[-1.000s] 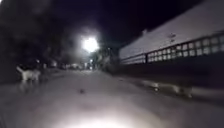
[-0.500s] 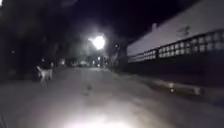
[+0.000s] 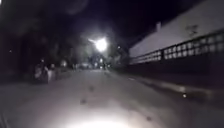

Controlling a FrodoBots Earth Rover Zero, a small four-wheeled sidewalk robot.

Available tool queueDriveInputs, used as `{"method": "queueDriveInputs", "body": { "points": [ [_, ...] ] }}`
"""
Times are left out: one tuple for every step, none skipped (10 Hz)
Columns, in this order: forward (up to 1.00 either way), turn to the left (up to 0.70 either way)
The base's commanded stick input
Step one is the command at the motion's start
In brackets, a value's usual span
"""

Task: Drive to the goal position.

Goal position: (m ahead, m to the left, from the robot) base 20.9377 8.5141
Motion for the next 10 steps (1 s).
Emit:
{"method": "queueDriveInputs", "body": {
  "points": [
    [0.70, 0.35],
    [0.70, 0.35],
    [0.70, 0.35],
    [0.70, 0.00],
    [0.70, 0.00],
    [0.70, 0.00],
    [0.70, 0.00],
    [0.70, 0.00],
    [0.70, 0.00],
    [0.70, 0.00]
  ]
}}
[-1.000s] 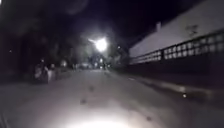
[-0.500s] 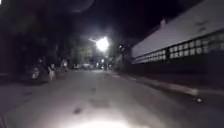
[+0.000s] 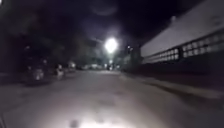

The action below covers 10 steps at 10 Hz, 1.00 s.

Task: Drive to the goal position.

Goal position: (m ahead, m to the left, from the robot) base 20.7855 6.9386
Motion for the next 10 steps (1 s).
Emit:
{"method": "queueDriveInputs", "body": {
  "points": [
    [0.70, 0.00],
    [0.70, 0.00],
    [0.70, 0.00],
    [0.70, 0.00],
    [0.70, 0.00],
    [0.70, 0.00],
    [0.70, 0.00],
    [0.70, 0.00],
    [0.70, 0.00],
    [0.70, 0.00]
  ]
}}
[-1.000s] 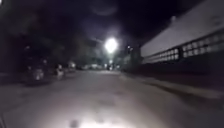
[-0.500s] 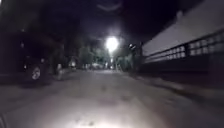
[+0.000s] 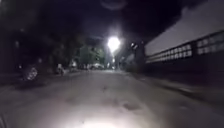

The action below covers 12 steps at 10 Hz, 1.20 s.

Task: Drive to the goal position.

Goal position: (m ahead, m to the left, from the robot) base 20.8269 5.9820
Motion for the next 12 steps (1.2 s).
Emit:
{"method": "queueDriveInputs", "body": {
  "points": [
    [0.70, 0.00],
    [0.70, 0.00],
    [0.70, 0.00],
    [0.70, 0.00],
    [0.70, 0.00],
    [0.70, 0.00],
    [0.70, 0.00],
    [0.70, 0.00],
    [0.70, 0.00],
    [0.70, 0.00],
    [0.70, 0.00],
    [0.70, 0.00]
  ]
}}
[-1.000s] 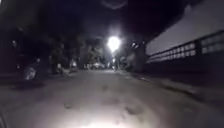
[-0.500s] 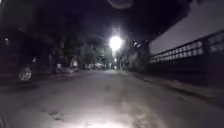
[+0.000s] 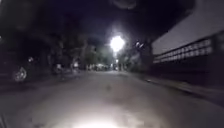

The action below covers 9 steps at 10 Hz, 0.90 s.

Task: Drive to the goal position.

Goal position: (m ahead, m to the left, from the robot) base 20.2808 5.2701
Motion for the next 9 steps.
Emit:
{"method": "queueDriveInputs", "body": {
  "points": [
    [0.70, 0.00],
    [0.70, 0.00],
    [0.70, 0.00],
    [0.70, 0.00],
    [0.70, 0.00],
    [0.70, 0.00],
    [0.70, -0.12],
    [0.70, -0.35],
    [0.70, -0.35]
  ]
}}
